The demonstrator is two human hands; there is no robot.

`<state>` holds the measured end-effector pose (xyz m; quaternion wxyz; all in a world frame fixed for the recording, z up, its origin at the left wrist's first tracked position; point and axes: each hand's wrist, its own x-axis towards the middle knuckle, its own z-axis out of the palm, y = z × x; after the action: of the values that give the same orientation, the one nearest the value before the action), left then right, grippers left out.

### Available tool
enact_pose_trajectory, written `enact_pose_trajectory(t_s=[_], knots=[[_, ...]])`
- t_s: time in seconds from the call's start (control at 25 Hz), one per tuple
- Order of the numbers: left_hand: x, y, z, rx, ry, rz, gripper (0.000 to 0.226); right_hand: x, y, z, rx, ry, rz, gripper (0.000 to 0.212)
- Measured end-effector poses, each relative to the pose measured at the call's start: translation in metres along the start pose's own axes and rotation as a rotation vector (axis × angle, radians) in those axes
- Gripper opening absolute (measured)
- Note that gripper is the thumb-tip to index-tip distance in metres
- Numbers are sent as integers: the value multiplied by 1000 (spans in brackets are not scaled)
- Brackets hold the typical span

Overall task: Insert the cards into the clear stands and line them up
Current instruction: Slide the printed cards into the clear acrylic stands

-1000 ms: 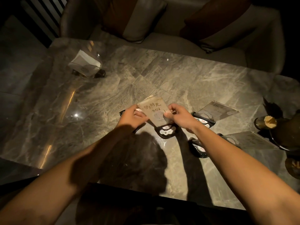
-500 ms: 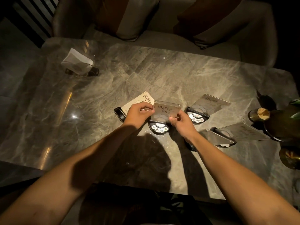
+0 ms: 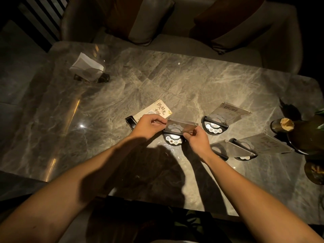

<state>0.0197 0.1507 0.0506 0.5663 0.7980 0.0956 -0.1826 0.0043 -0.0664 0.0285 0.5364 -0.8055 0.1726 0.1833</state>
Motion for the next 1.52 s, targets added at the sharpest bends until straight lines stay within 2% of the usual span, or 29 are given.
enact_pose_trajectory(t_s=[0.12,0.2,0.28,0.4,0.52,0.6,0.68,0.8,0.88,1.0,1.04,1.12,1.16,1.24,1.36,1.44,1.52], knots=[[24,-8,-19,76,35,-46,18,-4,-8,-2,-22,62,-33,56],[41,-13,-28,175,98,-49,21,-7,-24,-9,20,106,-83,64],[58,-14,-34,244,67,-105,34,-9,-48,-20,150,130,-114,62],[81,-19,-39,386,-42,-188,68,2,-87,-37,283,155,-94,43],[100,-28,-35,601,-67,-204,87,34,-119,-42,291,-11,72,22],[112,-41,-28,680,-80,-222,93,57,-130,-38,328,-176,240,23],[117,-42,-21,681,-90,-237,99,77,-132,-31,316,-267,368,21],[116,-49,-11,845,57,-187,93,103,-111,-16,269,-345,484,12],[118,-47,-7,948,100,-175,88,115,-91,-6,220,-389,540,17],[130,-43,-12,810,15,-309,72,121,-69,5,218,-388,571,17],[137,-44,-14,716,-12,-296,58,122,-65,7,226,-373,572,21],[145,-42,-18,526,-44,-164,24,125,-60,10,217,-340,570,28],[145,-38,-20,454,-50,-112,15,126,-61,11,202,-314,568,28],[147,-25,-22,301,-45,-70,11,130,-68,9,218,-248,546,24],[149,7,-24,-80,-110,-84,15,140,-90,3,300,-155,446,8],[154,28,-21,-236,-110,-24,18,148,-109,-8,338,-77,340,19],[162,51,-15,-247,-14,10,17,156,-127,-25,308,-29,226,20]])
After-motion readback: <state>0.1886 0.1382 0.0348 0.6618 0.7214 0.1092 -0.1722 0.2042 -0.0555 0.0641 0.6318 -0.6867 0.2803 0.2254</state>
